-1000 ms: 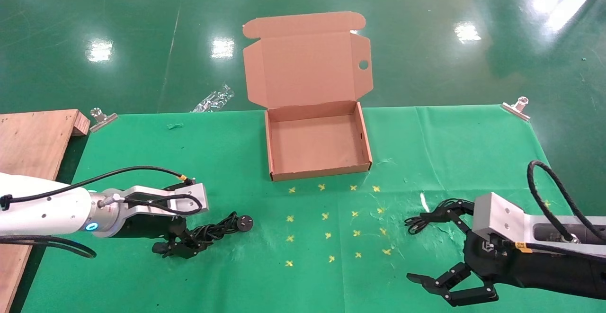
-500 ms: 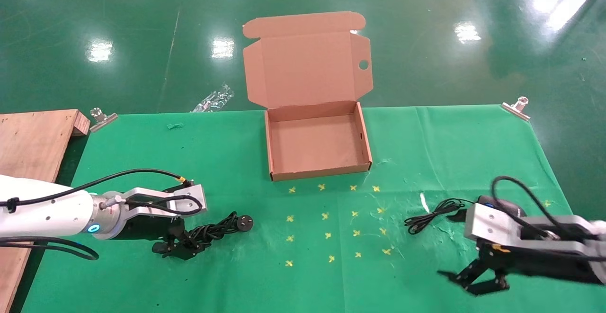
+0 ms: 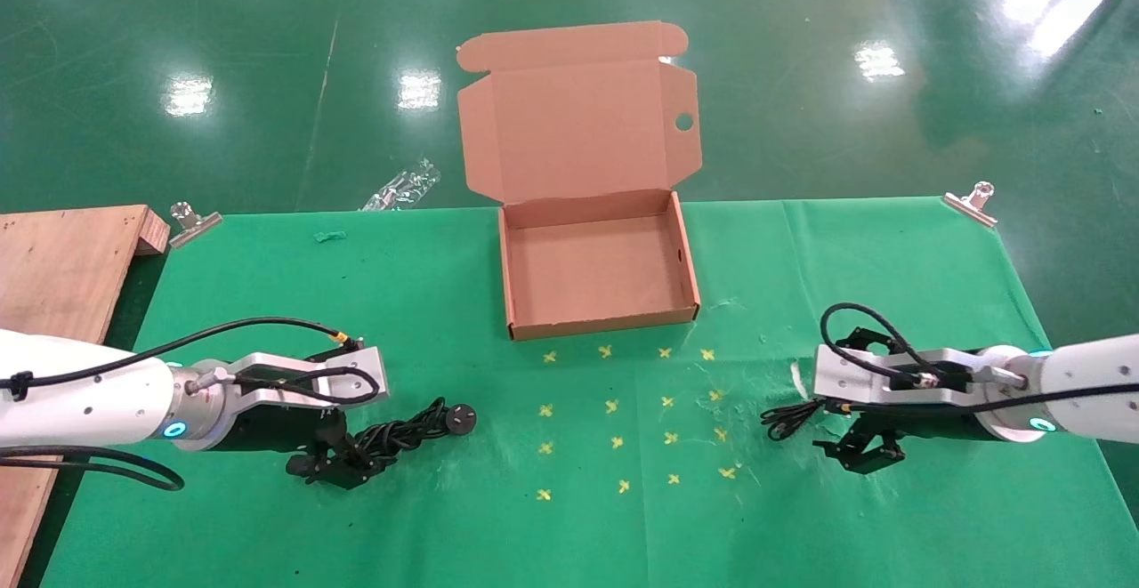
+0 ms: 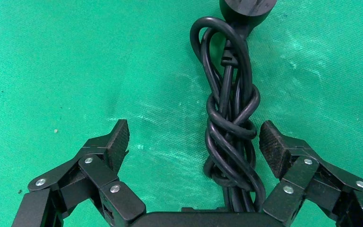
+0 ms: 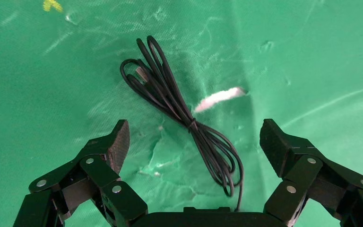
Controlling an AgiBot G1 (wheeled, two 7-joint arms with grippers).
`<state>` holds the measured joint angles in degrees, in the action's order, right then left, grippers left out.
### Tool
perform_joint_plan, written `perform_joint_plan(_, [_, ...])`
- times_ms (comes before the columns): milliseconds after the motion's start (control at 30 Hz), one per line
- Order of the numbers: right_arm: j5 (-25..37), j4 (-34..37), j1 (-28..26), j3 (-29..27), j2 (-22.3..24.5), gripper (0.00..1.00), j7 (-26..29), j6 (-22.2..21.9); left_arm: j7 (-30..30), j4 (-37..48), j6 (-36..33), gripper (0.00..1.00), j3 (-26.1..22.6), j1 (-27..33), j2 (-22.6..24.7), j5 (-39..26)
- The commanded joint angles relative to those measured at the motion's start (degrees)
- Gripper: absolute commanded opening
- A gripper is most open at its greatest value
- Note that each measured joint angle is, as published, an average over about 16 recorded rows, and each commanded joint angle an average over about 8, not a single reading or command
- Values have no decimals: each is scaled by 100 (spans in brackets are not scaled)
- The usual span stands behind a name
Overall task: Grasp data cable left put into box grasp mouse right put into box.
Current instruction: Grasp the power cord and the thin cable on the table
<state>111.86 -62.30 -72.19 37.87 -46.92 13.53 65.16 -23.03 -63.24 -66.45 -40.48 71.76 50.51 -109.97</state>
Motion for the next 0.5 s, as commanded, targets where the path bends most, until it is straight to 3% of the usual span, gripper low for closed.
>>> perform_joint_plan(33, [84, 286, -95, 59, -152, 100, -117, -19, -1, -2, -1, 83, 1, 0, -1, 1])
perform_joint_plan(100, [160, 466, -147, 85, -240, 97, -156, -72, 0, 1, 1, 58, -1, 0, 1, -1])
perform_joint_plan(233, [262, 670, -208, 104, -347, 49, -163, -155, 0, 4, 4, 8, -2, 1, 3, -3])
perform_joint_plan(267, [277, 691, -217, 107, -359, 37, -164, -164, 0, 5, 4, 0, -3, 1, 4, -4])
perform_joint_plan(367, [279, 713, -226, 103, -367, 2, -164, -176, 0, 5, 4, 0, -2, 0, 4, -4])
perform_joint_plan(500, [246, 671, -214, 96, -342, 0, -163, -161, -1, 4, 2, 0, -1, -1, 3, -3])
